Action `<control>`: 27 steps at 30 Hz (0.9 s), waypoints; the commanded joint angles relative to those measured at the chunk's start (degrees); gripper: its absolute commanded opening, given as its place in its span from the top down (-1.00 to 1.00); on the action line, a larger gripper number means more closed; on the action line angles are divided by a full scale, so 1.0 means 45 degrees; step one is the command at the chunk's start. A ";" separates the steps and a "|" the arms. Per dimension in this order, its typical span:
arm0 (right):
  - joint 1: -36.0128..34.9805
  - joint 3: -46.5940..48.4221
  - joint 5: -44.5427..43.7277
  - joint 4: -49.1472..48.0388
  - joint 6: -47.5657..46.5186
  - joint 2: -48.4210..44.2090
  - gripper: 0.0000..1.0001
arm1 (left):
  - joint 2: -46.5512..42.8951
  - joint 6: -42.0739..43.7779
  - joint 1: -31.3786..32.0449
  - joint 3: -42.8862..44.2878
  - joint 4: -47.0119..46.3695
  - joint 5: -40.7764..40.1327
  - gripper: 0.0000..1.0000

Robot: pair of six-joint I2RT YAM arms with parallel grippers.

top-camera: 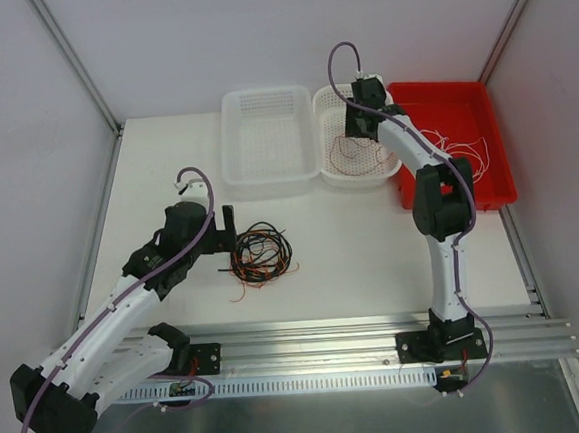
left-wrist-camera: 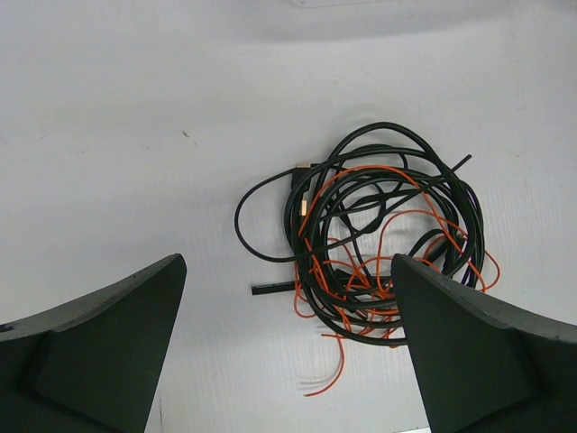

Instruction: Untangle the cables

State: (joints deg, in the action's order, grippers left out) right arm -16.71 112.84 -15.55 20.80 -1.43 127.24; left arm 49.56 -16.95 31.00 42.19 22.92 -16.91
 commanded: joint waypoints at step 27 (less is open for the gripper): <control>-0.6164 -1.3351 0.4079 -0.3735 0.5004 -1.1421 -0.09 | 0.3262 -0.0276 -0.0112 0.0818 0.0707 0.3092 -0.97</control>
State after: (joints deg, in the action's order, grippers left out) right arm -40.10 55.35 -0.93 15.46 15.35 76.27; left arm 62.67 -17.17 31.00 43.29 23.83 -5.08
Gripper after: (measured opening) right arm 0.574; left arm 0.990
